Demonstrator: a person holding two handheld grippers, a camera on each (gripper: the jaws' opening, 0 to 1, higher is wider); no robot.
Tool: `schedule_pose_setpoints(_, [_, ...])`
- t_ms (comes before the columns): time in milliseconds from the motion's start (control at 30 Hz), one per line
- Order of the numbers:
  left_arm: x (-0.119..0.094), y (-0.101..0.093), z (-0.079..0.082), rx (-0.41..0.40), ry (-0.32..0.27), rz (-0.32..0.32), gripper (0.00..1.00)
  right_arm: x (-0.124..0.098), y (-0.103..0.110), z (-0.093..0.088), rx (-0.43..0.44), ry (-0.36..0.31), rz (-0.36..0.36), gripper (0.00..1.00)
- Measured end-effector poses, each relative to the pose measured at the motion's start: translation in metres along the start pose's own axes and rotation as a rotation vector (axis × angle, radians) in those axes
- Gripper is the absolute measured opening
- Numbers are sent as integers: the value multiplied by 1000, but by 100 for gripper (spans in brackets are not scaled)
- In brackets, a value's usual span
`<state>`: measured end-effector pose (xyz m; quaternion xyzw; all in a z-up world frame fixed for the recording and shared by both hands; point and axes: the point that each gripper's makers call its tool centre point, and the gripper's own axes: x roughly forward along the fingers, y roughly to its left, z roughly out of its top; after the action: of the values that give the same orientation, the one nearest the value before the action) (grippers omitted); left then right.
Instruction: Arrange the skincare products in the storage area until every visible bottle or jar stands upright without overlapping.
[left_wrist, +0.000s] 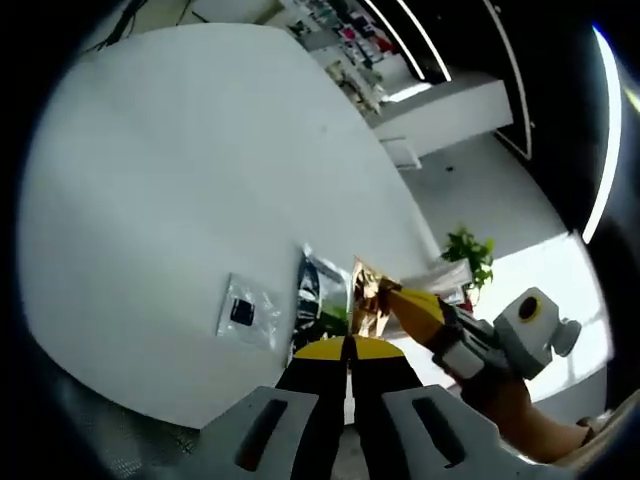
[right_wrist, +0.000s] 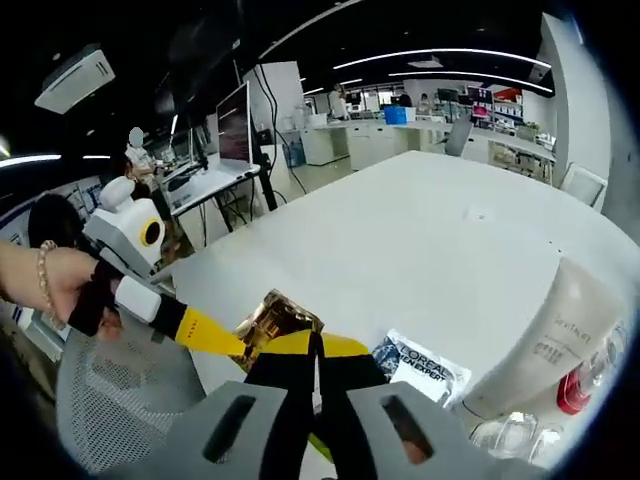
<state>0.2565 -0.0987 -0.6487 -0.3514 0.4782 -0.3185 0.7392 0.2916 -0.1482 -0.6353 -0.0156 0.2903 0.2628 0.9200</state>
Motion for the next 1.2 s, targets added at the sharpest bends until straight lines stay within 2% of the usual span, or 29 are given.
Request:
schedule_pose_setpoints(533, [35, 41, 30, 36, 58, 86, 0, 53, -28, -19, -34, 86, -43, 1])
schedule_pose_setpoints(800, [50, 56, 38, 48, 85, 113, 0, 72, -39, -27, -34, 127, -55, 1])
schedule_pose_setpoints(1200, [71, 79, 47, 87, 122, 165, 0, 95, -51, -38, -97, 193, -86, 1])
